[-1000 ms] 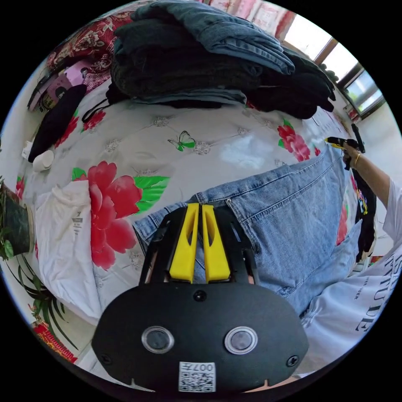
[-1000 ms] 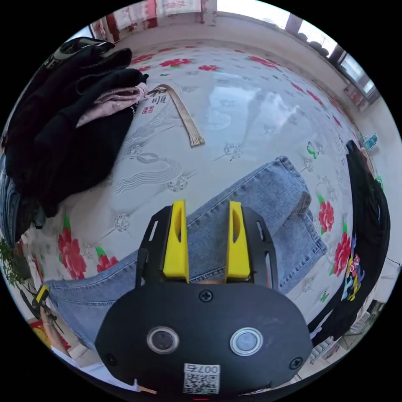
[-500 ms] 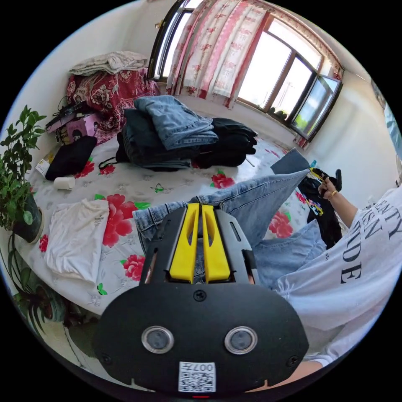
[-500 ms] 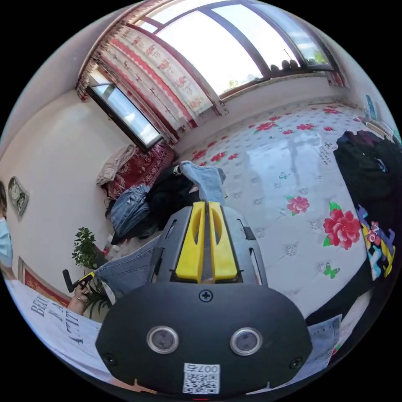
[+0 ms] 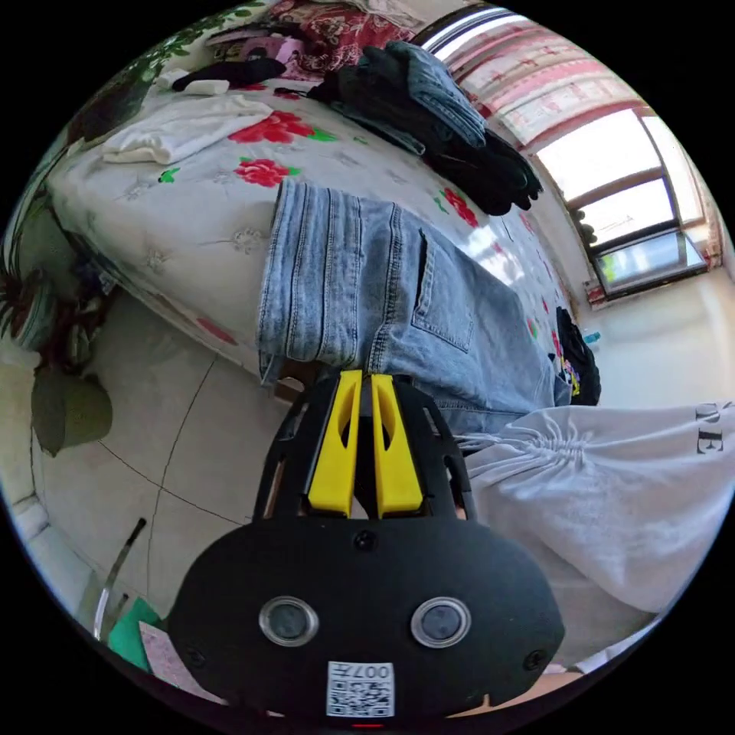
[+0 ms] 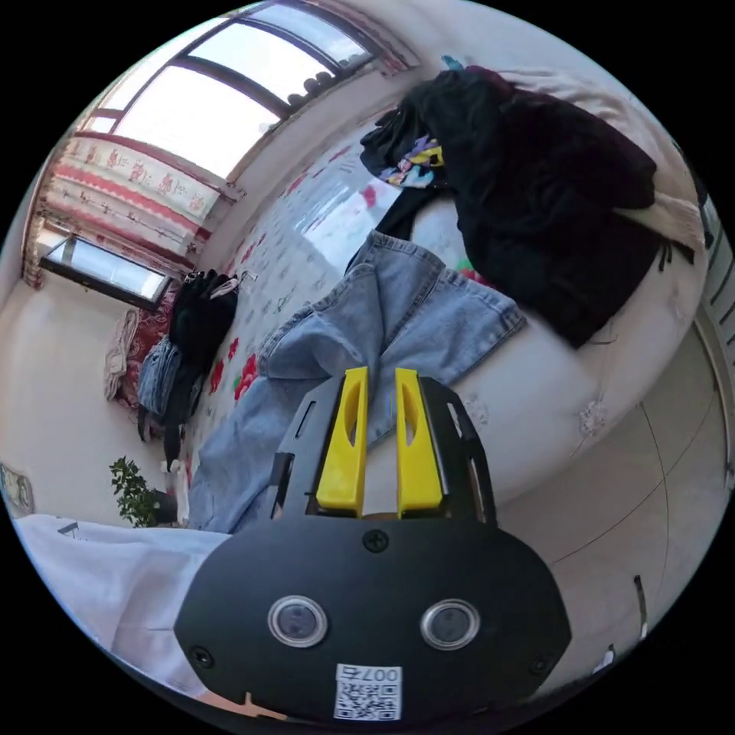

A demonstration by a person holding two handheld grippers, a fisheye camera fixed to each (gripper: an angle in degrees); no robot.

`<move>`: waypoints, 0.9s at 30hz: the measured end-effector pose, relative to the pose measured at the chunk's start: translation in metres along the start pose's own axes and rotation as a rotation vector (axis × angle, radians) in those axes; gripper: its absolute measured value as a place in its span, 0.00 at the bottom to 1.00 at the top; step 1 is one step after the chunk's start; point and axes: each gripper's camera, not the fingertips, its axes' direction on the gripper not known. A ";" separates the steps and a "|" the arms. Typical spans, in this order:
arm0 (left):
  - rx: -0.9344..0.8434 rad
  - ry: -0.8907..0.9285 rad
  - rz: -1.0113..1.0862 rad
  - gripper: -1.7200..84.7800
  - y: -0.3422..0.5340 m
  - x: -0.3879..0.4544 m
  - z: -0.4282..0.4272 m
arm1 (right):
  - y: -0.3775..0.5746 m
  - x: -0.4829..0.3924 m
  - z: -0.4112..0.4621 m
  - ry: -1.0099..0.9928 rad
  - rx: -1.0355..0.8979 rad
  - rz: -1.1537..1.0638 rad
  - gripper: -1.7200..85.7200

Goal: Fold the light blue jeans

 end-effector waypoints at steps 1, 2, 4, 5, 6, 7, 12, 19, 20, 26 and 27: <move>0.009 0.013 -0.013 0.02 0.001 -0.002 -0.005 | -0.009 -0.012 -0.004 0.024 0.011 -0.092 0.10; 0.020 0.017 -0.017 0.02 0.001 -0.002 -0.013 | -0.019 -0.027 -0.003 0.049 0.008 -0.189 0.12; 0.026 -0.007 -0.006 0.02 0.000 0.003 -0.024 | -0.035 -0.051 0.006 0.079 -0.012 -0.325 0.13; 0.033 -0.025 -0.003 0.02 0.000 0.007 -0.030 | -0.045 -0.063 0.020 0.104 -0.053 -0.387 0.14; 0.044 -0.040 -0.006 0.02 0.001 0.010 -0.036 | -0.051 -0.069 0.029 0.116 -0.084 -0.409 0.15; 0.052 -0.045 -0.014 0.02 0.002 0.011 -0.039 | -0.061 -0.075 0.048 0.118 -0.142 -0.435 0.15; 0.112 0.001 -0.135 0.03 0.012 0.002 -0.065 | -0.086 -0.074 0.103 0.094 -0.331 -0.381 0.07; 0.109 -0.008 -0.126 0.02 0.023 0.010 -0.092 | -0.093 -0.007 -0.038 -0.192 0.070 -0.252 0.02; 0.115 -0.003 -0.123 0.01 0.026 0.011 -0.095 | -0.087 0.018 -0.029 -0.174 0.017 -0.187 0.02; 0.149 0.028 -0.137 0.01 0.046 0.005 -0.137 | -0.041 0.094 0.009 -0.103 -0.082 0.145 0.03; 0.161 0.034 -0.118 0.01 0.052 0.006 -0.149 | -0.038 0.093 0.007 -0.101 -0.065 0.150 0.04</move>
